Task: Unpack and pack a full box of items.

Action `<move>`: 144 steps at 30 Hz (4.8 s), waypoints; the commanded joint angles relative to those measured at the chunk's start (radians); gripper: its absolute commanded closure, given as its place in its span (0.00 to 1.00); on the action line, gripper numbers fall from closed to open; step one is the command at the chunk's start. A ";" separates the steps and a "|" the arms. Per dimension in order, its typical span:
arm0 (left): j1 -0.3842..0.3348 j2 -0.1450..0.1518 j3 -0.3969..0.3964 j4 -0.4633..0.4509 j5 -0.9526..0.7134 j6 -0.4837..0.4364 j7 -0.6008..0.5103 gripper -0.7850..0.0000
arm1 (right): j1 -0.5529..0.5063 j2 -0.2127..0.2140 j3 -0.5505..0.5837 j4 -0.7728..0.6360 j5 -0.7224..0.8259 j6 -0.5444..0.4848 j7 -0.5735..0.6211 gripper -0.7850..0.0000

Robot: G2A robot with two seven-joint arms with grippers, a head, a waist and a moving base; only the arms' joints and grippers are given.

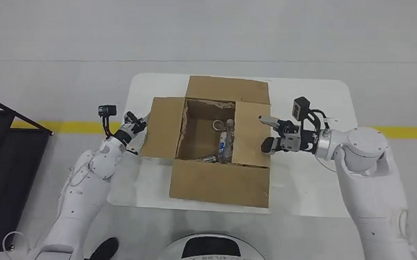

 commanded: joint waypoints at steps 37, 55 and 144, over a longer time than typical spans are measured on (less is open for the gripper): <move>-0.074 -0.051 0.213 -0.258 -0.057 0.259 -0.058 0.00 | 0.000 0.000 0.000 0.000 0.000 0.000 0.000 0.00; -0.039 -0.009 0.145 -0.309 -0.081 0.060 -0.393 0.00 | 0.000 0.000 0.000 0.000 0.000 0.000 0.000 0.00; 0.021 0.015 0.150 -0.397 0.040 -0.033 -0.336 0.00 | 0.262 -0.089 -0.140 0.489 0.355 -0.285 -0.311 0.00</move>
